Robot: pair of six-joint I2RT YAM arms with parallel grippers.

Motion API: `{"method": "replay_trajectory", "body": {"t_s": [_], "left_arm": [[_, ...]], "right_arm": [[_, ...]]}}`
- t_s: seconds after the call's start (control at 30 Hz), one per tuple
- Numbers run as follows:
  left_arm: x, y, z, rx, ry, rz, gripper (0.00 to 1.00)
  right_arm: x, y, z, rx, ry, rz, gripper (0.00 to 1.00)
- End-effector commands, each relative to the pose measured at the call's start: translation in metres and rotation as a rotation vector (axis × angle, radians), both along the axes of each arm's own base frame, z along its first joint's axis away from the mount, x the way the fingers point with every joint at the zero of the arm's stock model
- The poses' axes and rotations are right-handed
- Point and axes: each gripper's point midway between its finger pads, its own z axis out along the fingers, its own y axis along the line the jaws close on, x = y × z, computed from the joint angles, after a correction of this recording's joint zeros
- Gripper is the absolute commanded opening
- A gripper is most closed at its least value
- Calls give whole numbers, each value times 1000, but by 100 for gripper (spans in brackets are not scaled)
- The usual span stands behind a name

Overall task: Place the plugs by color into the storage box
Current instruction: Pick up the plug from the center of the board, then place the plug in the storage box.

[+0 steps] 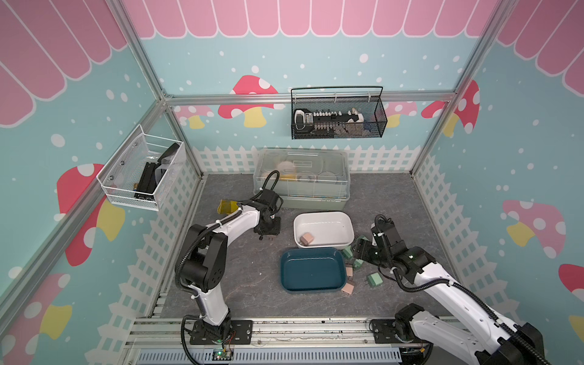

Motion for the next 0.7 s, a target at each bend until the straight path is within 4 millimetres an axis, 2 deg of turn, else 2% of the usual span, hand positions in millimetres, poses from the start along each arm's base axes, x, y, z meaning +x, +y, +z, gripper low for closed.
{"method": "replay_trajectory", "body": {"t_s": [0.0, 0.13, 0.27, 0.47, 0.67], "left_arm": [[1, -21, 45, -61, -57, -23, 35], [-6, -63, 67, -94, -92, -110, 36], [-14, -112, 70, -127, -92, -238, 36], [-18, -171, 53, -132, -75, -358, 36], [-27, -212, 26, -129, -45, -441, 36]], "right_arm": [[7, 4, 8, 27, -25, -26, 79], [10, 5, 10, 19, -32, -22, 79], [9, 5, 9, 17, -26, -19, 79], [5, -4, 13, 4, -44, -44, 79], [-2, -8, 11, 9, -38, -58, 79]]}}
